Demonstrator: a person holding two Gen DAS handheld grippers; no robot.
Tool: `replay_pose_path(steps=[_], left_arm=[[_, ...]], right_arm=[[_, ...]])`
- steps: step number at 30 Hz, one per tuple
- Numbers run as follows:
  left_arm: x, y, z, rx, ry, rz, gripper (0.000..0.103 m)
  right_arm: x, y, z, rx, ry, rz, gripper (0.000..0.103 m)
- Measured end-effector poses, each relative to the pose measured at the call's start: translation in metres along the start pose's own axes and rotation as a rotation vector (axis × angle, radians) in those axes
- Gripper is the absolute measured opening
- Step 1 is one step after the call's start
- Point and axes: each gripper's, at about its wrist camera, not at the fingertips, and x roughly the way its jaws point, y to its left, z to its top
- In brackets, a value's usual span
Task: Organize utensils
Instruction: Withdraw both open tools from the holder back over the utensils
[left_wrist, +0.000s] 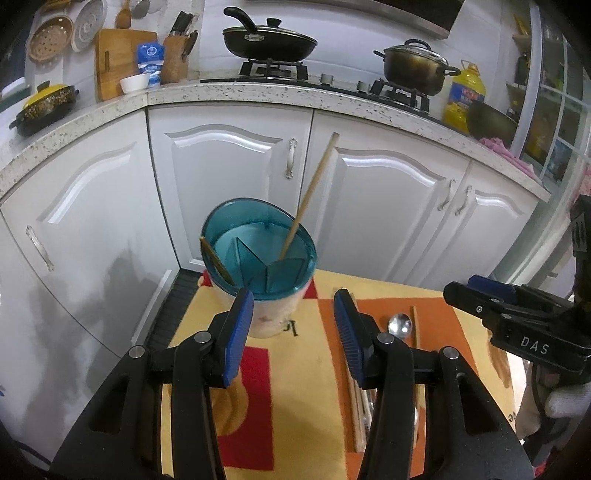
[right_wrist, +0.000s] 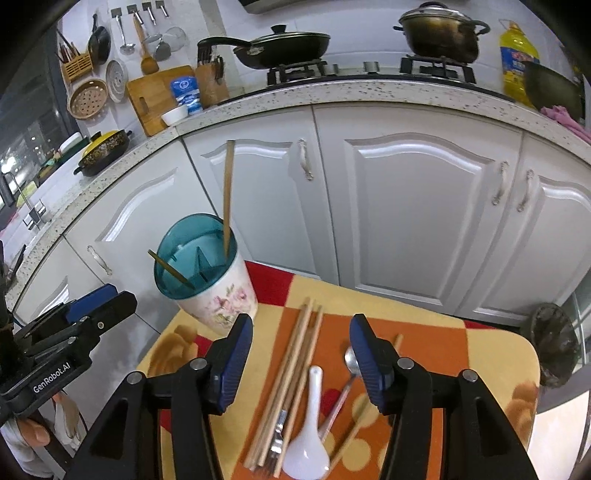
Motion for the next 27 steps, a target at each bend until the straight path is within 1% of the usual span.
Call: replay_pose_path(steps=[14,19,22,27], left_arm=[[-0.005,-0.022,-0.010,0.028,0.015,-0.042,0.047],[-0.003,-0.020,-0.013,0.011,0.030,-0.073,0.055],[0.002,-0.020,-0.017,0.008,0.056,-0.089,0.057],[0.017,-0.019,-0.029,0.004,0.124,-0.123,0.057]], right_arm=[[-0.016,-0.029,-0.024,0.040,0.022,-0.056,0.054],[-0.017,-0.039,-0.032,0.050,0.039,-0.073,0.059],[-0.015,-0.044,-0.038,0.057,0.054,-0.079,0.059],[-0.002,-0.056,-0.048,0.077,0.099,-0.091,0.059]])
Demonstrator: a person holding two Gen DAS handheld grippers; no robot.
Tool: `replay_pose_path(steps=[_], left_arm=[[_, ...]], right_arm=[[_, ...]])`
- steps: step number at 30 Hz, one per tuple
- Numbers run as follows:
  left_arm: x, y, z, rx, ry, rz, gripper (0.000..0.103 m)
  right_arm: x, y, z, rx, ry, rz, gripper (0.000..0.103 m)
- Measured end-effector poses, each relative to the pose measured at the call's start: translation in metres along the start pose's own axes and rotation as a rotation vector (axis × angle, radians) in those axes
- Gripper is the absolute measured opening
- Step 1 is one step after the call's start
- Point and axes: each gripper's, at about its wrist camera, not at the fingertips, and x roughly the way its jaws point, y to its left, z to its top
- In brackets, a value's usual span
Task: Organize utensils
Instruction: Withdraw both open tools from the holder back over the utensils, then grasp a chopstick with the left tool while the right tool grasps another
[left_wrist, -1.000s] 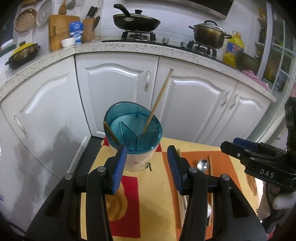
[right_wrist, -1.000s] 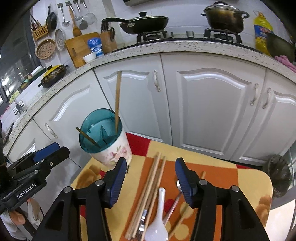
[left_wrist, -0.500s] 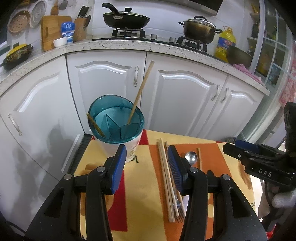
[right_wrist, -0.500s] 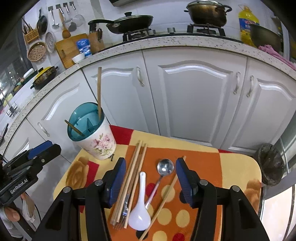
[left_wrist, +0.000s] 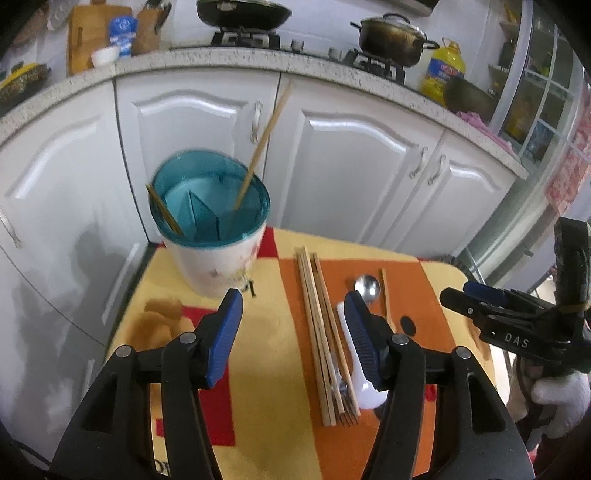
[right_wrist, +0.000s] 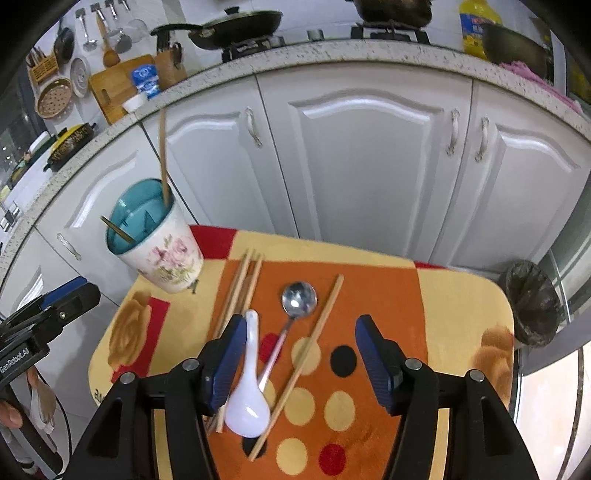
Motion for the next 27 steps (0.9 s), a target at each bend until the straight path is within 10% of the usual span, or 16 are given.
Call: replay_pose_path(steps=[12,27], left_arm=[[0.072,0.003,-0.034,0.014,0.185,-0.038,0.056],[0.150,-0.014,-0.026,0.062,0.269,0.007,0.032]], right_arm=[[0.037,-0.018,-0.017,0.048,0.104,-0.011,0.059],[0.058,-0.027,-0.013,0.080,0.141,0.015,0.059]])
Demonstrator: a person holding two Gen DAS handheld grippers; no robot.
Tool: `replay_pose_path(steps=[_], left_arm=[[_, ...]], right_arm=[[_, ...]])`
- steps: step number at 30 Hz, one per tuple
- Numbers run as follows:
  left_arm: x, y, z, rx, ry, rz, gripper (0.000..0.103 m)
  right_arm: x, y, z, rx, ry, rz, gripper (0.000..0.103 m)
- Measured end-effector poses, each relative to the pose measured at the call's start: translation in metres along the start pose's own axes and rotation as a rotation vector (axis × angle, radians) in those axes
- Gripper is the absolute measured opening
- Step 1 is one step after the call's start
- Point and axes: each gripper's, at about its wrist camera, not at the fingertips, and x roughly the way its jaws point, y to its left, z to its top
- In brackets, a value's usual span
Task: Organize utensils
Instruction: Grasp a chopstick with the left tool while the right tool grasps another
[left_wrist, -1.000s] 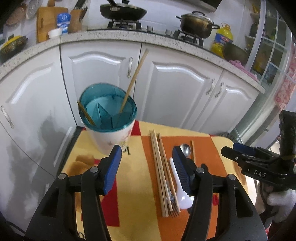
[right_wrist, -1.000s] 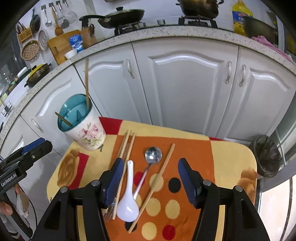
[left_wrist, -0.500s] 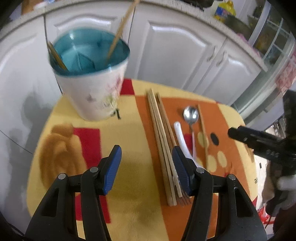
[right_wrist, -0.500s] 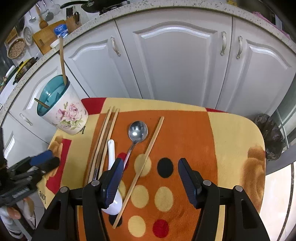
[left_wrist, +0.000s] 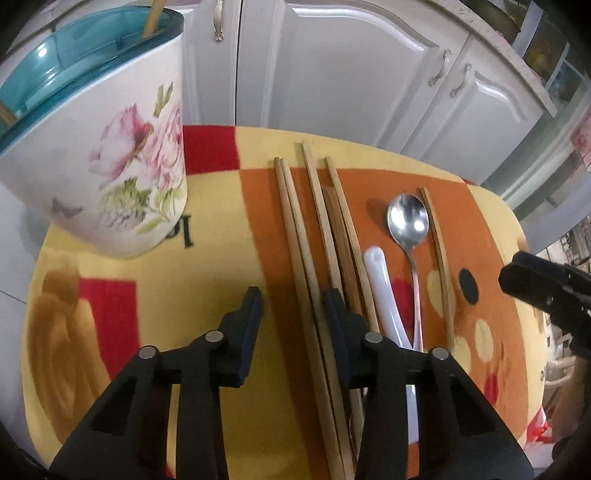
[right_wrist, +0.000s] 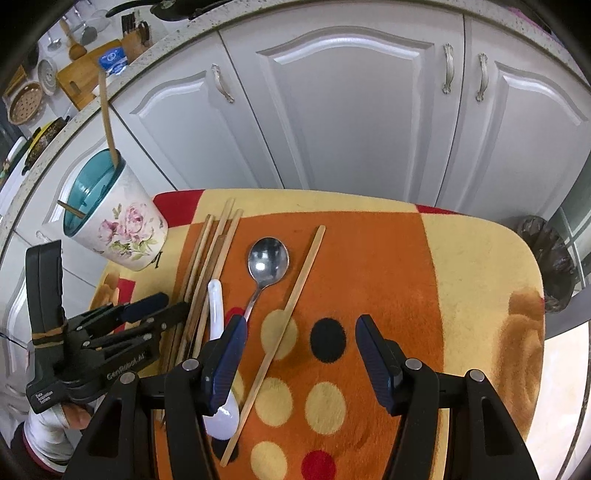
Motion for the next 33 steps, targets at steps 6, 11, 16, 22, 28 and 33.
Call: replay_pose_path(steps=[6,11,16,22,28,33], left_arm=[[-0.007,0.014,-0.001,-0.035,0.008,-0.070,0.007],[-0.021,0.028,-0.022,-0.056,0.028,-0.104,0.005],[-0.031,0.033,-0.040,-0.068,0.040,-0.115,0.005],[-0.035,0.031,-0.040,-0.051,0.033,-0.096,0.005],[-0.028,0.026,-0.024,-0.057,0.022,-0.047,0.011],[-0.017,0.030,-0.004,-0.085,0.015,-0.005,0.016]], right_arm=[[0.007,0.002,0.004,-0.002,0.000,0.015,0.059],[0.011,0.006,0.007,-0.006,0.003,0.019,0.059],[0.013,0.006,0.007,0.006,0.005,0.021,0.059],[0.014,0.009,0.007,0.001,0.008,0.026,0.059],[0.026,0.002,0.022,-0.005,0.011,-0.007,0.059],[0.049,-0.012,0.038,0.037,0.039,-0.022,0.041]])
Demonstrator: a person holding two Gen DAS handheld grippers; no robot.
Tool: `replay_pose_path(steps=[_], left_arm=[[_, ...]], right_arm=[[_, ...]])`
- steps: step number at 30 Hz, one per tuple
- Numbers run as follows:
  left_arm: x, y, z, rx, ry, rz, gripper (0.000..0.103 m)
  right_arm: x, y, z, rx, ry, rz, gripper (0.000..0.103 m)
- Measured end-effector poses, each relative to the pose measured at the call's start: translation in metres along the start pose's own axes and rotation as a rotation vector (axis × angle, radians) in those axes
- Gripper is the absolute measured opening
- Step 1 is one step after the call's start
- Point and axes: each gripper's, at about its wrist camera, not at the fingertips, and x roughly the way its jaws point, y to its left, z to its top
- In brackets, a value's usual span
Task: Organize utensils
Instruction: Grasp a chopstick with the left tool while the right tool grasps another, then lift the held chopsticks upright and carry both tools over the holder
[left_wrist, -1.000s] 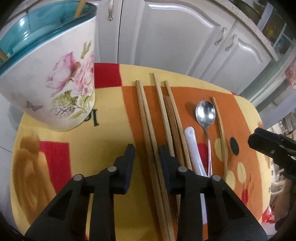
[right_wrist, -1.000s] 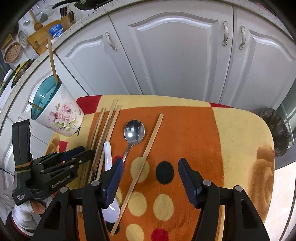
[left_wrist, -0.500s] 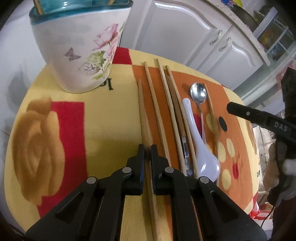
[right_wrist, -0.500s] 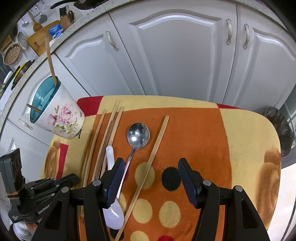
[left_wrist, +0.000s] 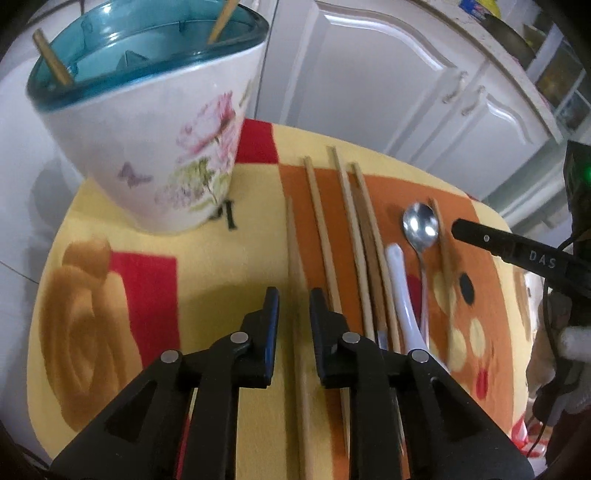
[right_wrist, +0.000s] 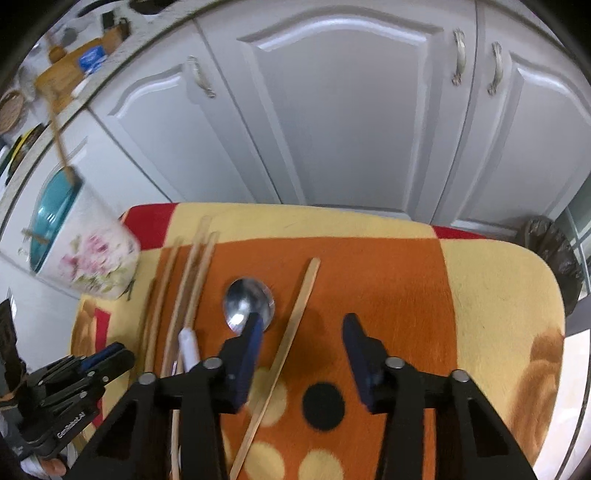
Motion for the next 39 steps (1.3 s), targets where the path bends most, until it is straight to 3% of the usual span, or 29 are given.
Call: replay_pose_path(steps=[9,12,13,15,18,26,32,37,39], left_arm=[[0.022,-0.003,0.022,-0.013,0.004,0.034,0.017],[0.026,-0.009,0.026,0.018,-0.010,0.044,0.016],[0.026,-0.010,0.026,0.030,-0.017,0.044,0.010],[0.027,-0.006,0.027,0.030,-0.022,0.027,0.005],[0.020,0.002,0.030,-0.018,-0.021,-0.032,0.004],[-0.050,0.020,0.021,-0.042,-0.138,-0.156,0.004],[-0.108,0.021,0.003,0.005,-0.234,-0.215,0.004],[-0.132,0.020,-0.006,0.013,-0.273,-0.235,0.004],[-0.137,0.020,-0.008,0.009,-0.281,-0.244,0.004]], right_arm=[[0.027,-0.005,0.017,0.002,0.017,-0.015,0.027],[0.030,-0.001,0.019,-0.027,0.018,-0.009,0.014],[0.030,0.000,0.020,-0.033,0.020,-0.002,0.009],[0.027,0.002,0.017,-0.047,0.022,0.002,0.009],[0.015,0.001,0.011,-0.053,0.007,0.023,0.008],[-0.053,0.010,0.000,-0.066,-0.101,0.129,0.006],[-0.105,0.029,-0.009,-0.122,-0.187,0.194,0.006],[-0.098,0.031,-0.009,-0.140,-0.166,0.114,0.007],[-0.073,0.023,-0.007,-0.120,-0.104,0.054,0.024]])
